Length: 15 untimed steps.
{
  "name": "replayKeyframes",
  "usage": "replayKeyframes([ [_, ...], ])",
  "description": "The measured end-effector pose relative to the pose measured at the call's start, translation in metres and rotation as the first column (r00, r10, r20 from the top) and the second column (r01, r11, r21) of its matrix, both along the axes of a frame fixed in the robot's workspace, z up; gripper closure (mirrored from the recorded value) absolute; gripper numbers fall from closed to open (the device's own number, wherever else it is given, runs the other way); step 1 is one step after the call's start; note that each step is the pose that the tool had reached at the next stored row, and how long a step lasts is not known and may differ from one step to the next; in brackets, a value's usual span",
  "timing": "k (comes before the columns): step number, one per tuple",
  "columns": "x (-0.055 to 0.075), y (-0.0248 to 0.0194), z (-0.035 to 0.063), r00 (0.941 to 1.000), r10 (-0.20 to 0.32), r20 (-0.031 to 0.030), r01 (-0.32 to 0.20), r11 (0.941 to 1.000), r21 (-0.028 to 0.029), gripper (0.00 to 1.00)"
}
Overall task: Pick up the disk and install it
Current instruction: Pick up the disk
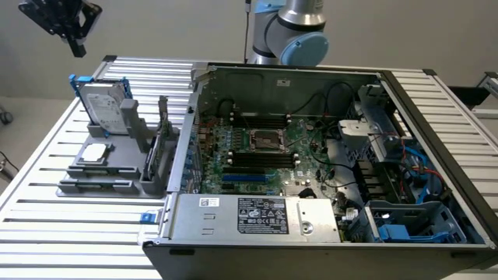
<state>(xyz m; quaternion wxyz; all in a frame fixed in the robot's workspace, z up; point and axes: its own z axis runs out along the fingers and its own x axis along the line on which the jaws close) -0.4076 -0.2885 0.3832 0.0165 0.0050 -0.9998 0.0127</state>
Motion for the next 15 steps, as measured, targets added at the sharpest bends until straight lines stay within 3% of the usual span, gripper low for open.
replayKeyframes([
  [3, 0.0001, 0.0001, 0.0001, 0.9984, 0.056, -0.0002, -0.056, 0.9984, 0.0031, 0.89],
  [7, 0.0001, 0.0000, -0.0001, 0.9918, 0.128, 0.0003, -0.128, 0.9918, 0.0079, 0.89],
  [11, 0.0000, 0.0000, -0.0005, 0.9798, 0.200, 0.0019, -0.200, 0.9796, 0.0168, 0.89],
  [15, 0.0000, 0.0000, -0.0012, 0.9636, 0.267, 0.0055, -0.267, 0.9631, 0.0319, 0.89],
])
